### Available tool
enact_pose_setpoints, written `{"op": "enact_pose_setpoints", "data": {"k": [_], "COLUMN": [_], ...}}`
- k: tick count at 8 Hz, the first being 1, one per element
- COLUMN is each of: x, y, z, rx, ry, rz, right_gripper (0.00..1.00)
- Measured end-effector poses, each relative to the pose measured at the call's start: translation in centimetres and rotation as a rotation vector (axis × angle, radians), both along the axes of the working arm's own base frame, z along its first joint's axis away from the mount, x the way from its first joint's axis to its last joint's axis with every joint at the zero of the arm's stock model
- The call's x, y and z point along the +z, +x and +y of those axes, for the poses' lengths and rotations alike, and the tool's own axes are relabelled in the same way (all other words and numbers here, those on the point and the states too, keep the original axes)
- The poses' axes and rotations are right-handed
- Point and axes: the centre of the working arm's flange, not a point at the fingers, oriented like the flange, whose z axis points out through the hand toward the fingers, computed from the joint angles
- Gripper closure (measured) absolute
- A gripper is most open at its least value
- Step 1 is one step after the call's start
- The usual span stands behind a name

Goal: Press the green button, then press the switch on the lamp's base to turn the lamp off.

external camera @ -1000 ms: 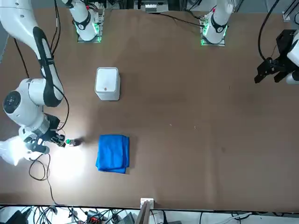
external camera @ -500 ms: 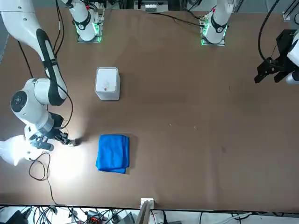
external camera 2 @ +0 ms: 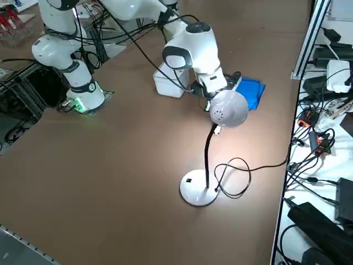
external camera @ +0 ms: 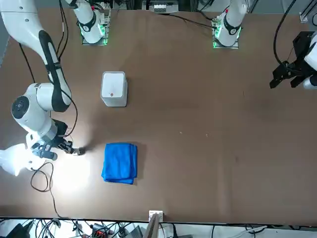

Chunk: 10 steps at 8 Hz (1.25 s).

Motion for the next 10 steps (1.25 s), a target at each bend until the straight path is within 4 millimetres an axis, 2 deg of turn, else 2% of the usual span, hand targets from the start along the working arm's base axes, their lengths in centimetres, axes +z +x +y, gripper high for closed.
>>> {"op": "enact_pose_setpoints", "data": {"k": [5, 10], "x": [0.2, -0.3], "y": [0.1, -0.2], "z": [1.4, 1.3], "rx": [-0.014, -0.017], "ry": [0.012, 0.012], "rz": [-0.006, 0.004], "right_gripper": [0.99, 0.99]}}
